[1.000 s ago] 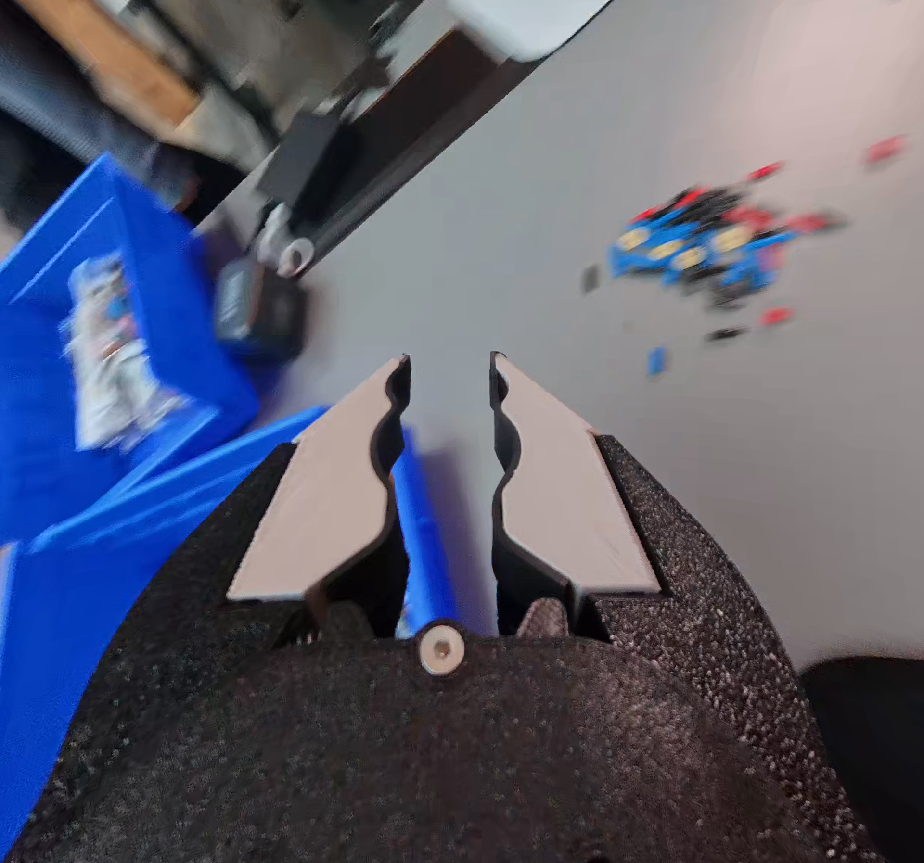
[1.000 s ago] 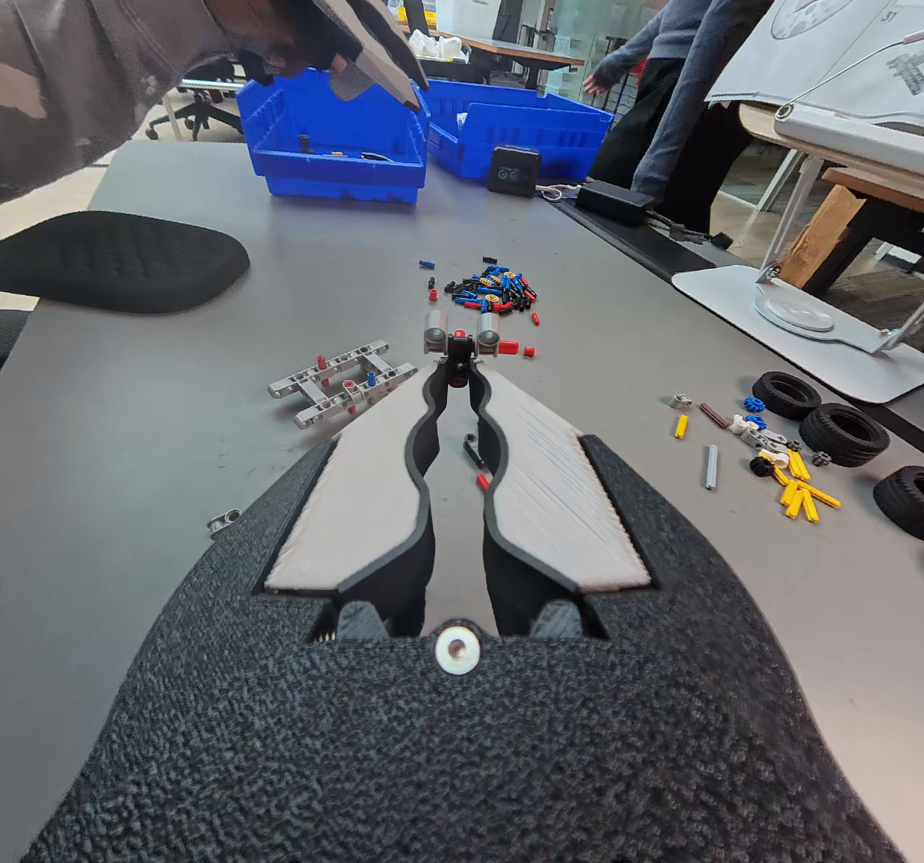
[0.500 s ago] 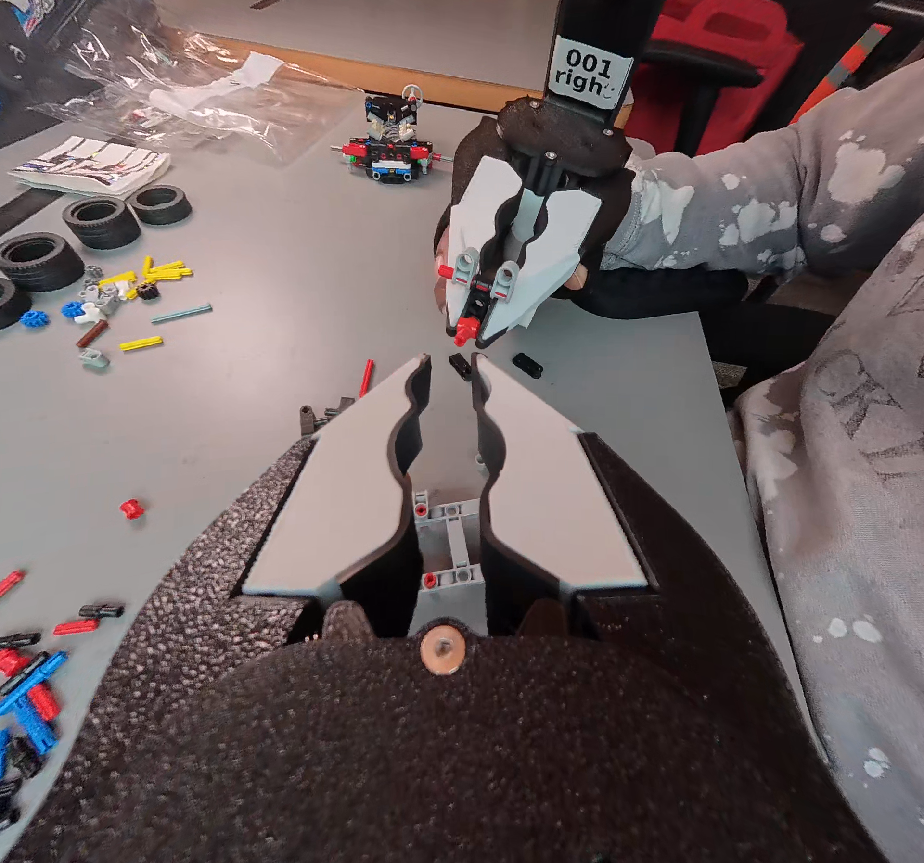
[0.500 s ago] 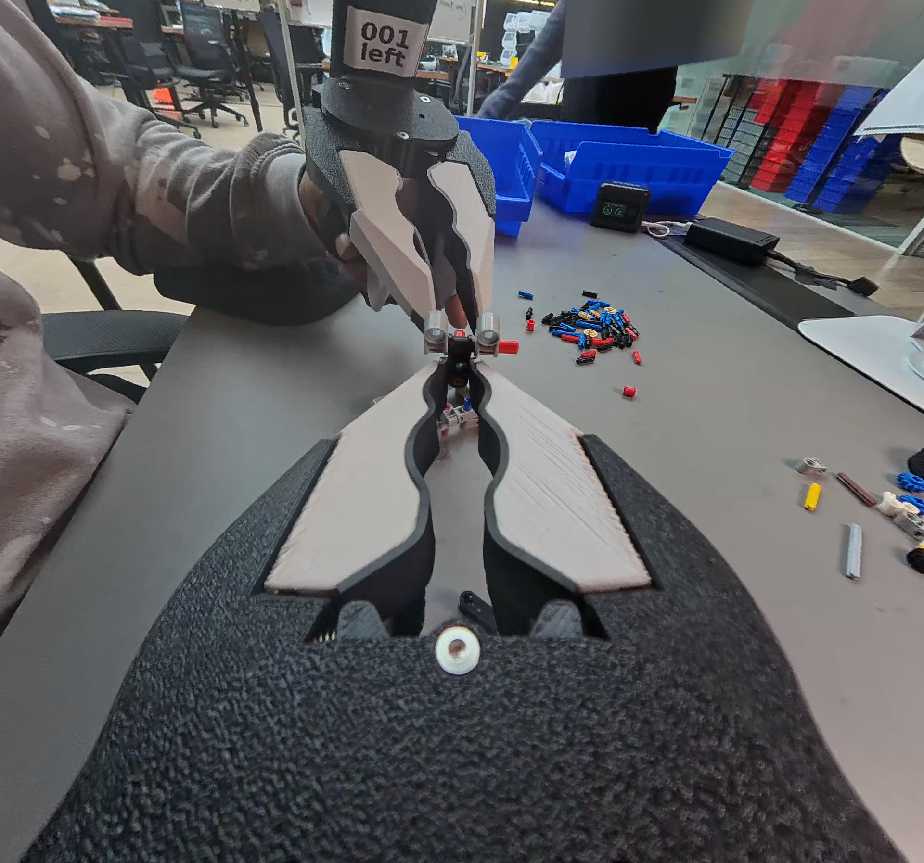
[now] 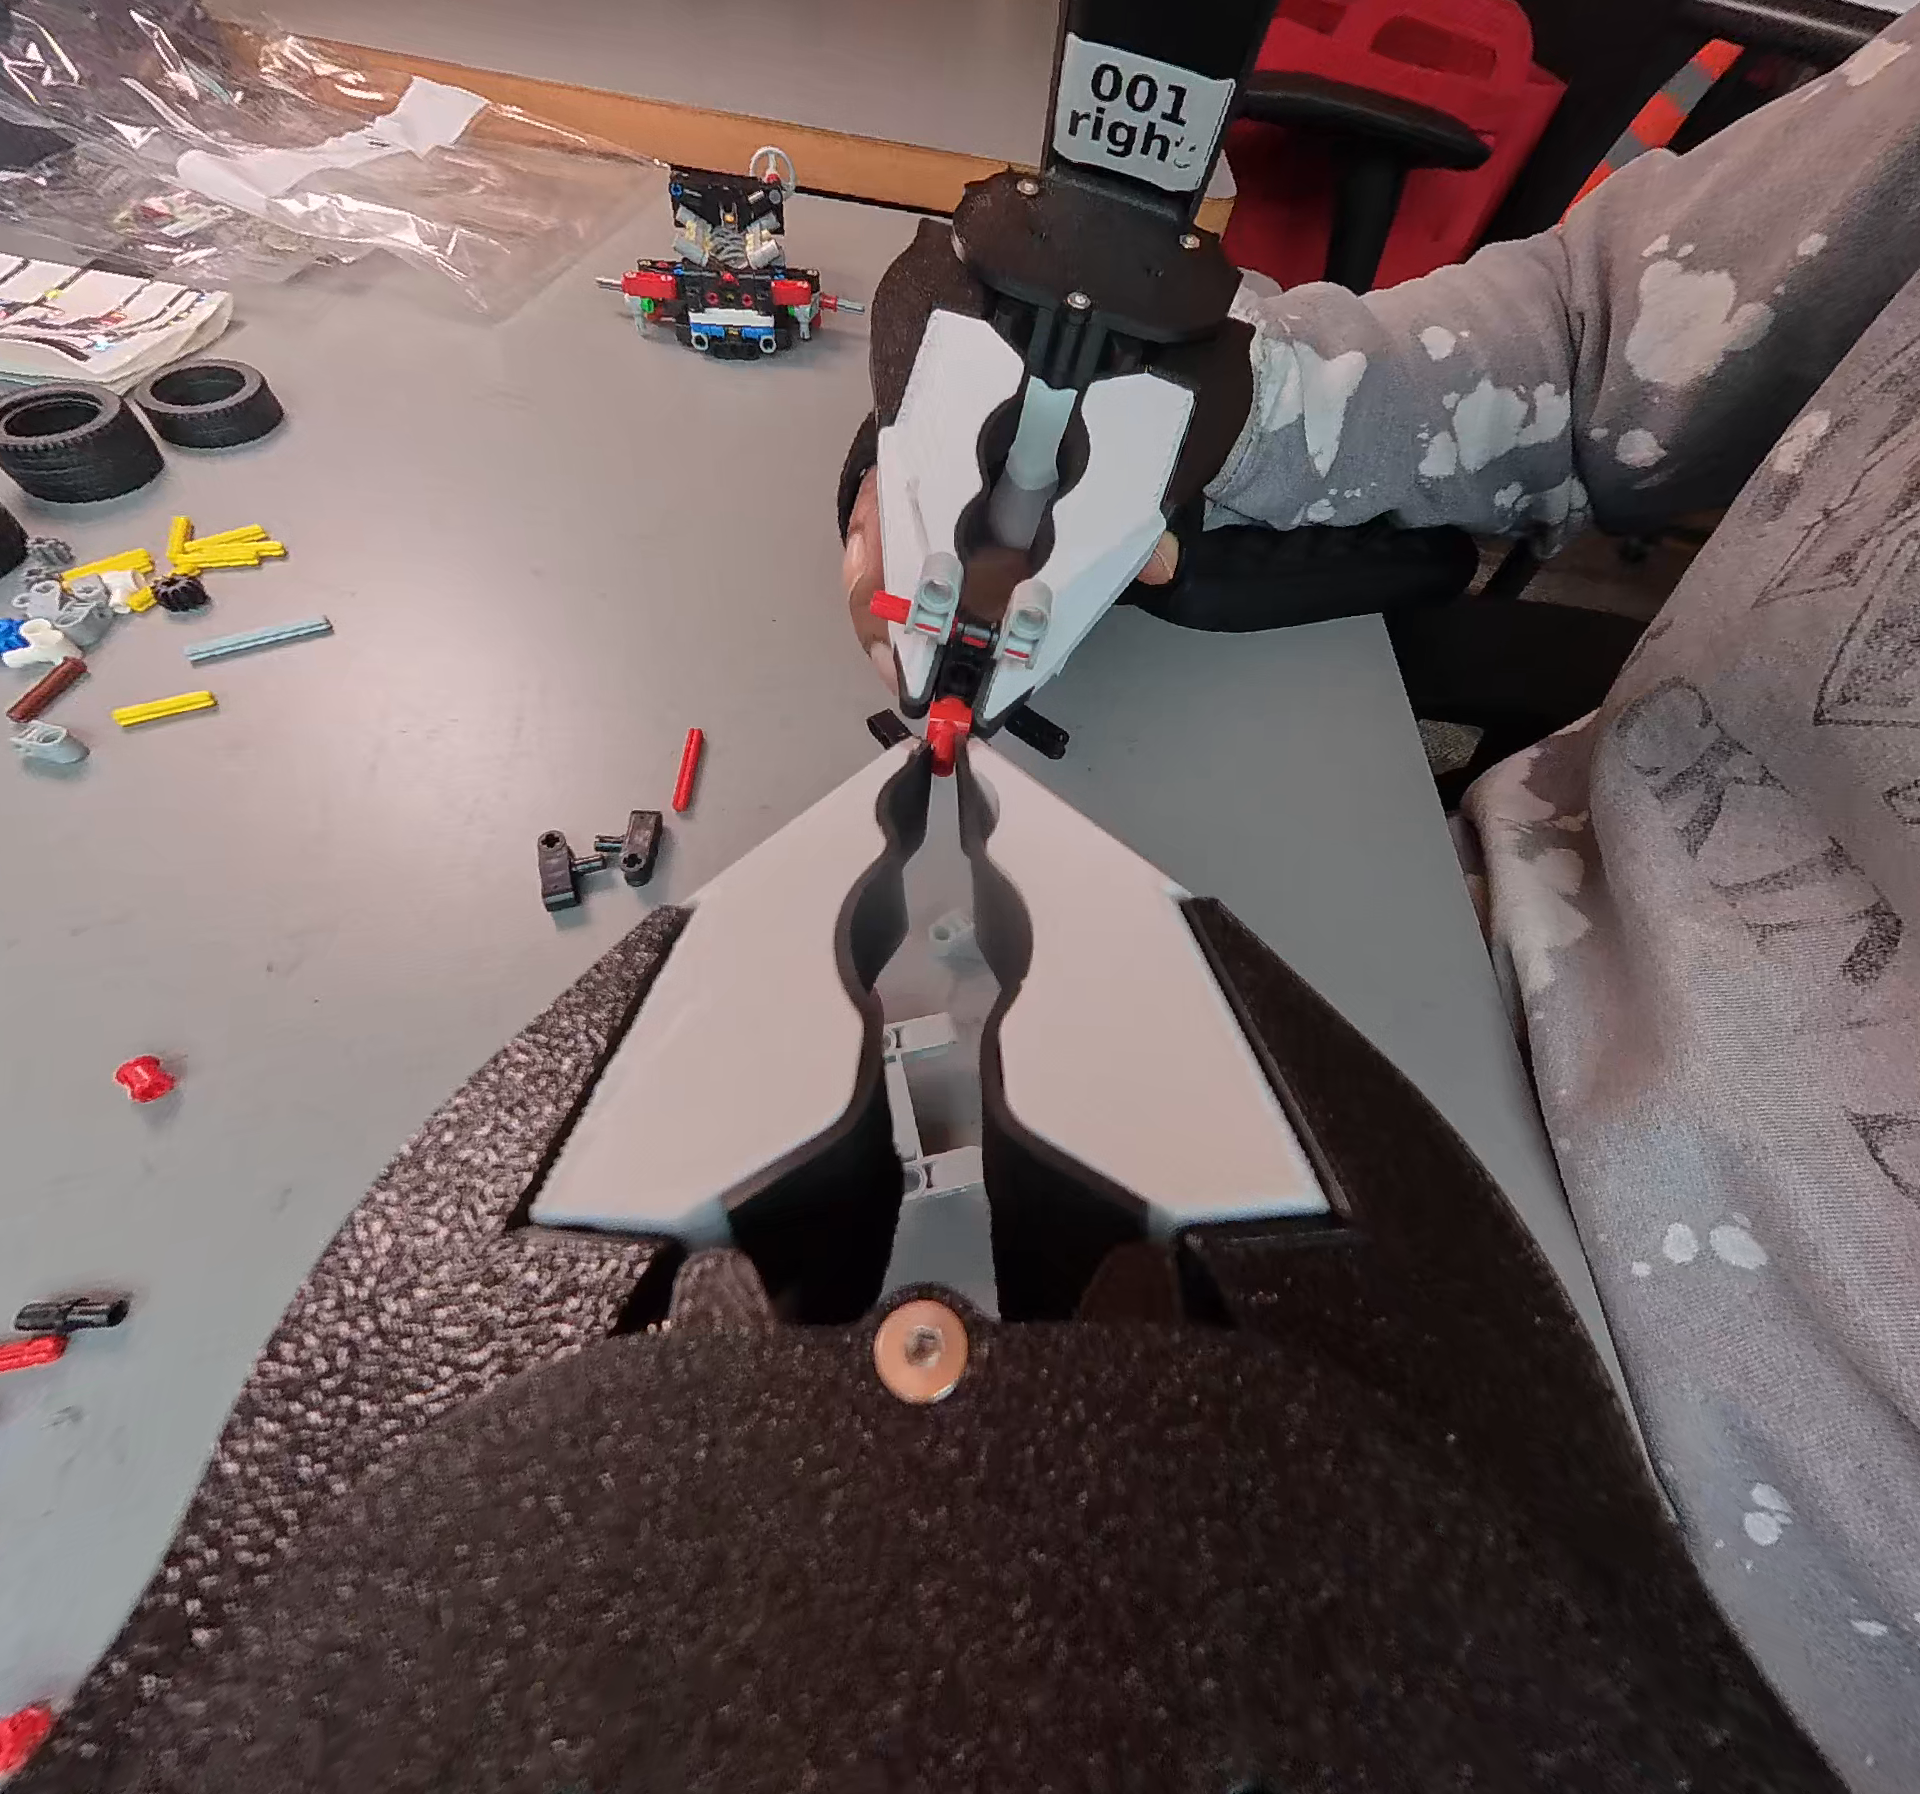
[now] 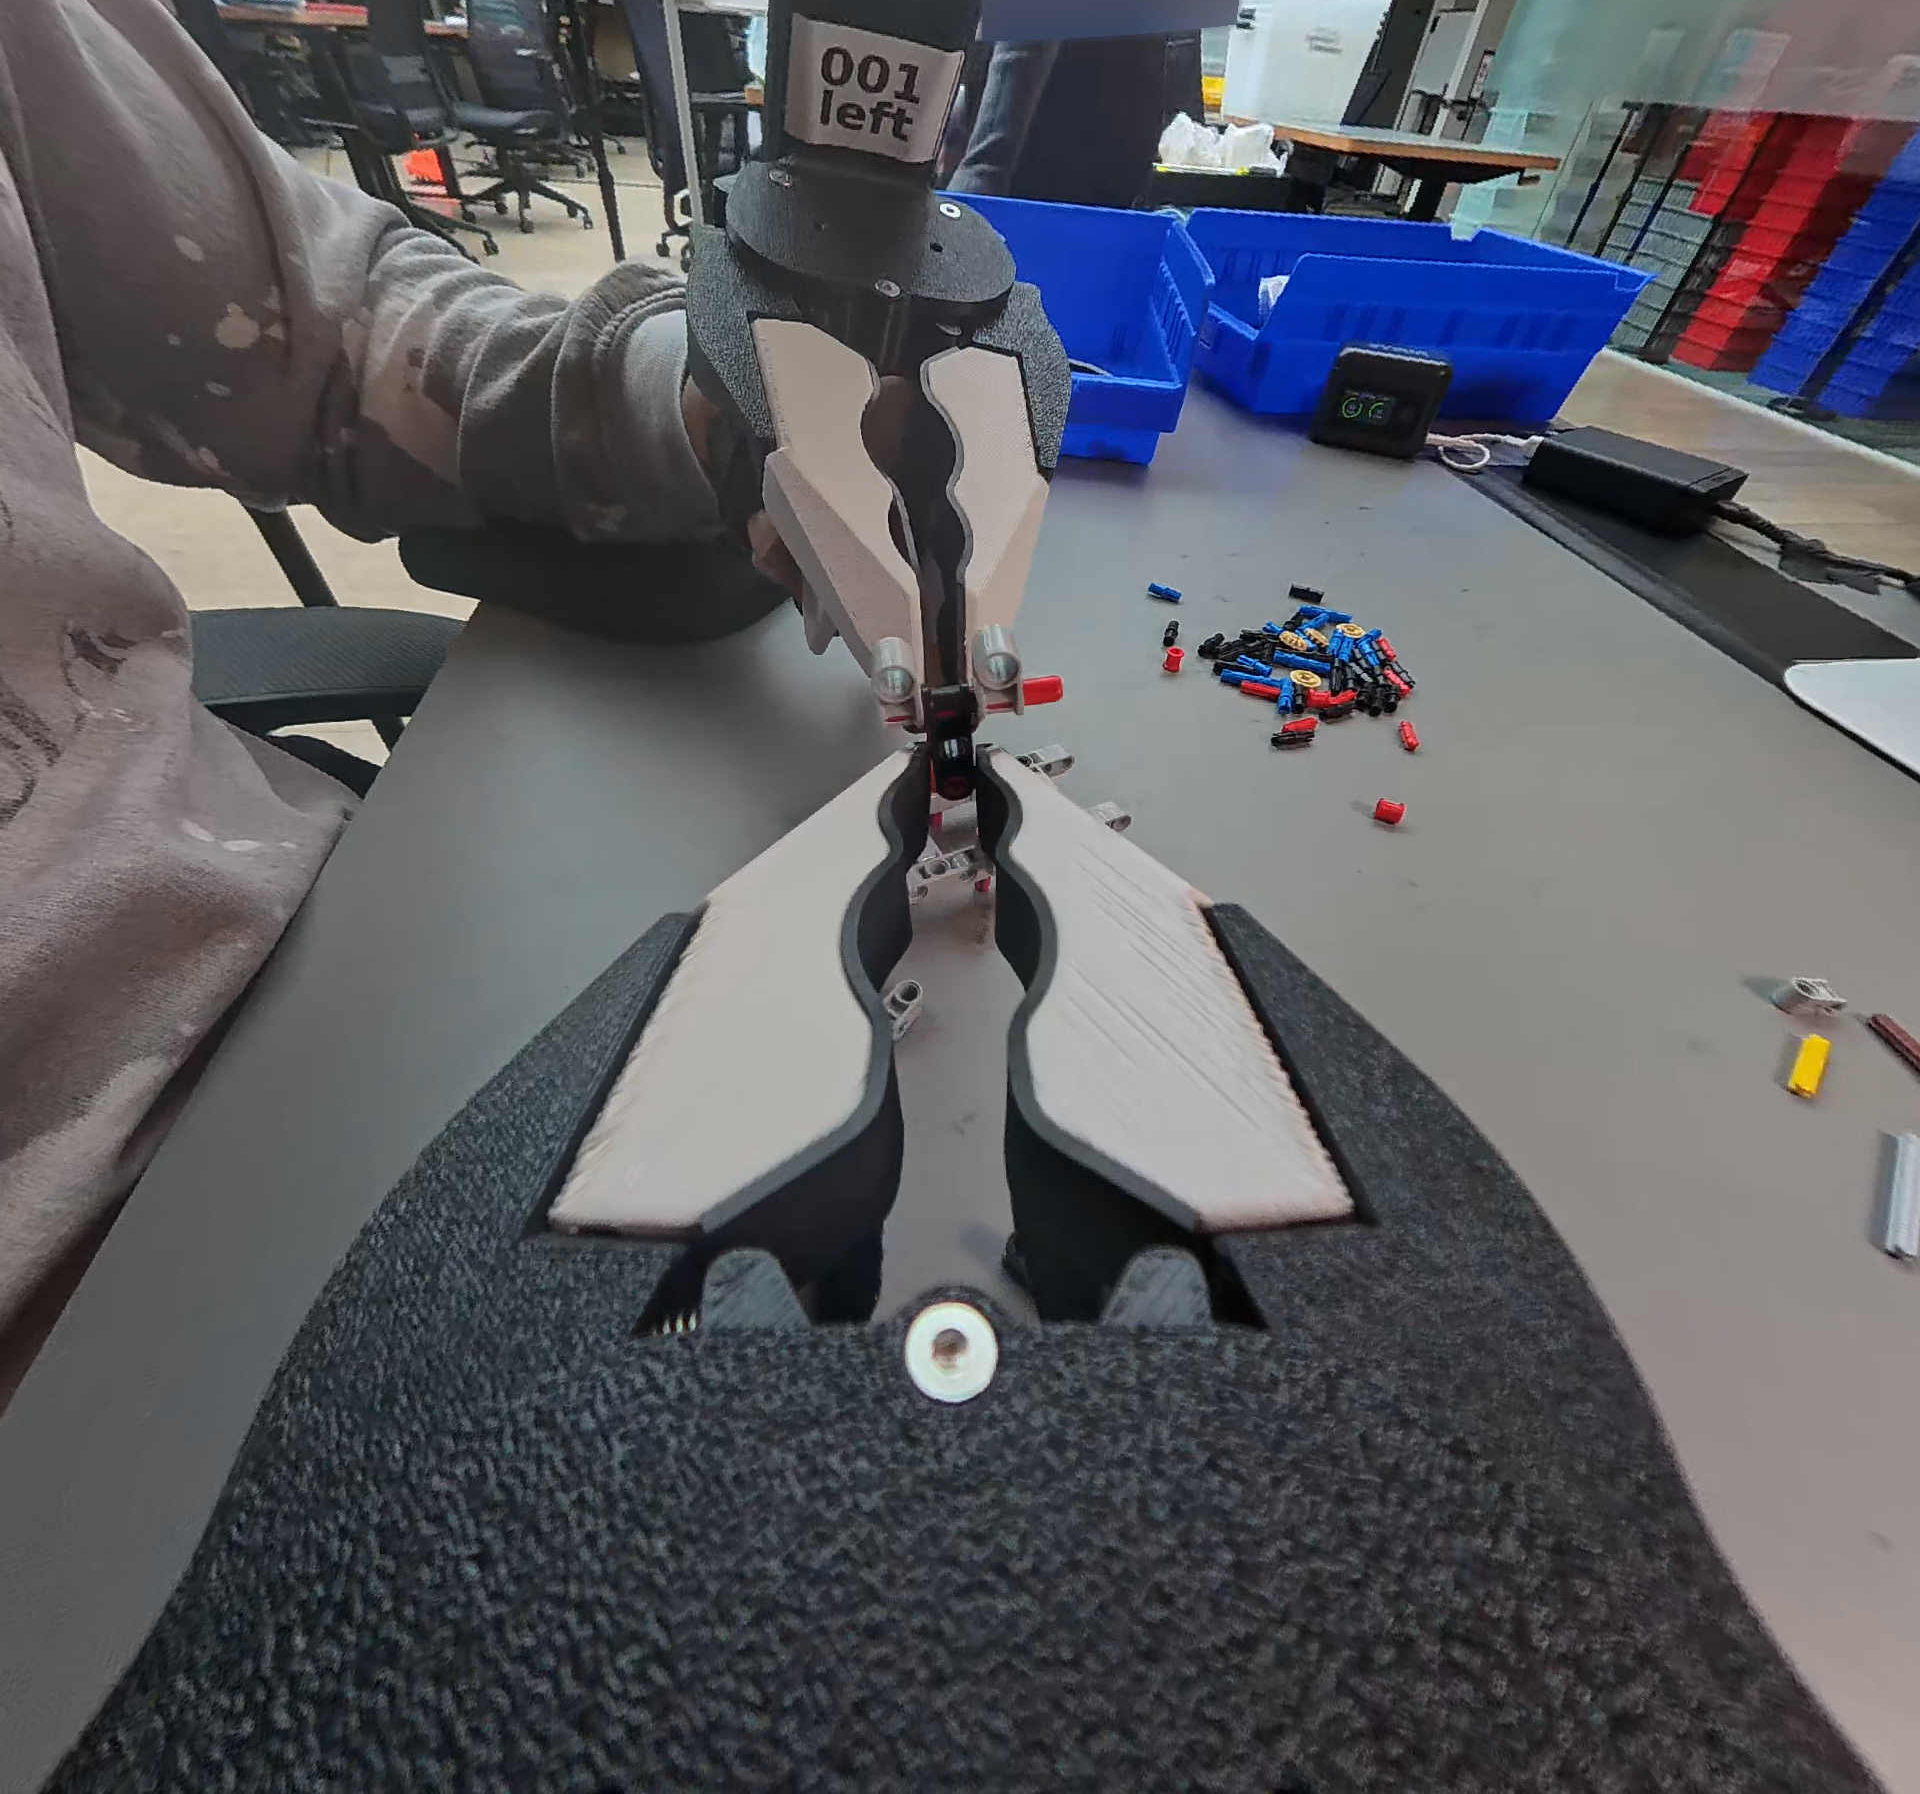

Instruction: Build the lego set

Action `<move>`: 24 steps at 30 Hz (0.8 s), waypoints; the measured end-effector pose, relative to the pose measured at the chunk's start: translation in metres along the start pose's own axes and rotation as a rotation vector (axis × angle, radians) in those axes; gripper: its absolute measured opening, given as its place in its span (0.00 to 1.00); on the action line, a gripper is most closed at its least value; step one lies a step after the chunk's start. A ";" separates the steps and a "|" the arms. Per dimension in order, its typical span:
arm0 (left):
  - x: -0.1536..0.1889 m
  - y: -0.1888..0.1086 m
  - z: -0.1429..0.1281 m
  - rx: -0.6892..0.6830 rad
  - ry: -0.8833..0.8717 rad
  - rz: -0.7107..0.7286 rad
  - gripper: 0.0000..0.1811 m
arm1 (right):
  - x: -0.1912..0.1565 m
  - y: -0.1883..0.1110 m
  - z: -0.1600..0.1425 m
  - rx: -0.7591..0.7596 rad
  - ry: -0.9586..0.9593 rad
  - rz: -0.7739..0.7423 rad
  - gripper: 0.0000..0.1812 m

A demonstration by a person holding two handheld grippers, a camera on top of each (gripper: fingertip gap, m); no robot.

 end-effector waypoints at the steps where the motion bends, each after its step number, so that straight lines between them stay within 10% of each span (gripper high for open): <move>1: 0.000 0.000 0.000 0.005 -0.006 -0.006 0.02 | 0.000 0.000 0.000 0.002 0.008 0.007 0.04; 24: -0.015 -0.039 0.010 0.104 -0.085 0.036 0.01 | 0.020 -0.033 0.016 0.059 0.025 -0.017 0.04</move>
Point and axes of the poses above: each gripper's, where its closed fingertips meet, y out along the fingers, z out of its top, x = y × z across the jaws, the point moved 8 cm from there along -y, back along the fingers, and after that the axes turned 5 degrees about -y, right-handed, at the moved point
